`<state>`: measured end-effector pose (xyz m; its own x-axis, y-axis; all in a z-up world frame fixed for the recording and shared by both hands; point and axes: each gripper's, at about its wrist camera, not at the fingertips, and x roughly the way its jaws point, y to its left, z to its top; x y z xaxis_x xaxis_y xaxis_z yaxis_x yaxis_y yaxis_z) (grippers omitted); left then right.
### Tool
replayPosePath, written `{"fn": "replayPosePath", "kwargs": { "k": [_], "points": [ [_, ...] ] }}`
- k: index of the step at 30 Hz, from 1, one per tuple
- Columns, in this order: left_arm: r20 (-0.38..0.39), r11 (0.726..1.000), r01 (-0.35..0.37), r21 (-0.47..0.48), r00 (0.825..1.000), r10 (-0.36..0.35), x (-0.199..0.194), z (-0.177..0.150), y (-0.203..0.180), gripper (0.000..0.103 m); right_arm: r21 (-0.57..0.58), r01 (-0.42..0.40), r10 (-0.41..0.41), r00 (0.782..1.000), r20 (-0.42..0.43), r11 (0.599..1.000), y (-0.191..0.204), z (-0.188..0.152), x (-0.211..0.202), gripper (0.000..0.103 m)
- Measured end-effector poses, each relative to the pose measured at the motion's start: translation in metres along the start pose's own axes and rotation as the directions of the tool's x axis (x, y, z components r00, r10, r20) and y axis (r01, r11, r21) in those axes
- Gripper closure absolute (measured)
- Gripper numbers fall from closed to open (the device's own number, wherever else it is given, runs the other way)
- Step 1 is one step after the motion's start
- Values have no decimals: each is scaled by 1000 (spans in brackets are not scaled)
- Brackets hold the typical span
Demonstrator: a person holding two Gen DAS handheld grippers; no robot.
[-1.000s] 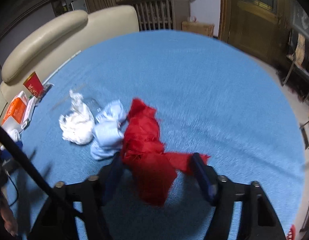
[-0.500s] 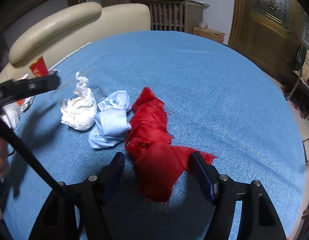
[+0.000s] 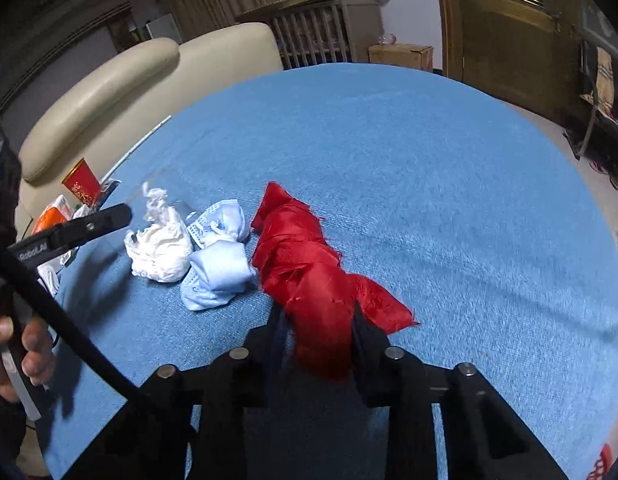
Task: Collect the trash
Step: 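Grasp the red mesh bag with the right tool while the left tool grasps the clear plastic tray, then carry the red mesh bag and clear tray over the red basket with both tools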
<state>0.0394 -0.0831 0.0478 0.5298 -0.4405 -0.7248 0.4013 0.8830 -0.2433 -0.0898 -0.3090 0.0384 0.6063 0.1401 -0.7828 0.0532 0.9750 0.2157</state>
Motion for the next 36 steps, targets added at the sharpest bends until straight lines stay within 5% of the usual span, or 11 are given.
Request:
{"fn": "replayPosePath", "kwargs": {
  "k": [11,21,36],
  "points": [
    [71,992,-124,-6,990,124,-72,-41,6,53,25,-25,24,999,43,999,8,-31,-43,79],
    [60,994,-103,-29,993,105,-94,-81,-1,53,-13,-25,25,999,26,1000,23,-72,-76,79],
    [86,996,-79,45,993,75,-116,-100,-46,54,30,-31,26,986,162,999,28,-101,-141,79]
  ]
}}
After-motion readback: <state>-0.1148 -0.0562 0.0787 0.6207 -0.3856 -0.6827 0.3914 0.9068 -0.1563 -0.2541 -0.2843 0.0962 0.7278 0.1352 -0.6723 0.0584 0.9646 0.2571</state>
